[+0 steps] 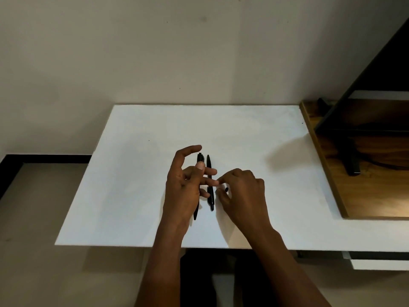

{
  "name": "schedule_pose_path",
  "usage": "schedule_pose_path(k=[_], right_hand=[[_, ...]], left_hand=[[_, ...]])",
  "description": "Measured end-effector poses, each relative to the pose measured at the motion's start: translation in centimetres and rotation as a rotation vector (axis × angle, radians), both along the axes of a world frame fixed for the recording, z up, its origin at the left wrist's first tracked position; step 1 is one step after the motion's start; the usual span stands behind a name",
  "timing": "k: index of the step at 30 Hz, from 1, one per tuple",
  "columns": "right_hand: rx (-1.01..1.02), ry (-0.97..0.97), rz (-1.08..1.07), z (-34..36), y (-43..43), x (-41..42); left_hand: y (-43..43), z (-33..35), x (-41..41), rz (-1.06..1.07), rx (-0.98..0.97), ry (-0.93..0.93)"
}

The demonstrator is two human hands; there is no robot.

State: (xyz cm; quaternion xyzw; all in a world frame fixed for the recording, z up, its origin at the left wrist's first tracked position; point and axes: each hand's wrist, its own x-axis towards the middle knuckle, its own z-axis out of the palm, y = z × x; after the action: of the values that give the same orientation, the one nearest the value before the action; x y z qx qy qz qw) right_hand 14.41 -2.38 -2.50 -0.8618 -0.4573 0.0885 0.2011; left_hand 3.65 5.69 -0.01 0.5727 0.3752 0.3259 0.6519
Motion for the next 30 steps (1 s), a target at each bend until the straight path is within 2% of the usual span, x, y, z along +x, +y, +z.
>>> schedule_pose_path(k=[7, 9, 11, 13, 15, 17, 30], right_hand=[[0.014, -0.013, 0.003, -0.2, 0.1, 0.2], [0.130, 0.038, -0.022, 0.1, 0.0, 0.4], [0.341, 0.186, -0.106, 0.7, -0.1, 0.9], [0.519, 0.486, -0.204, 1.4, -0.2, 1.7], [0.605, 0.810, -0.241, 1.9, -0.3, 2.2], [0.622, 0.937, -0.216, 2.0, -0.3, 2.5], [0.622, 0.960, -0.135, 1.5, -0.8, 3.1]], left_hand=[[0.0, 0.1, 0.0, -0.021, -0.003, 0.031], [0.0, 0.2, 0.0, -0.021, -0.007, 0.034], [0.0, 0.3, 0.0, -0.024, -0.002, 0.060], [0.0, 0.2, 0.2, -0.031, 0.007, 0.101], [-0.2, 0.2, 0.4, -0.049, 0.011, 0.136], [-0.3, 0.2, 0.5, -0.070, 0.015, 0.159], [-0.8, 0.2, 1.0, -0.098, 0.041, 0.197]])
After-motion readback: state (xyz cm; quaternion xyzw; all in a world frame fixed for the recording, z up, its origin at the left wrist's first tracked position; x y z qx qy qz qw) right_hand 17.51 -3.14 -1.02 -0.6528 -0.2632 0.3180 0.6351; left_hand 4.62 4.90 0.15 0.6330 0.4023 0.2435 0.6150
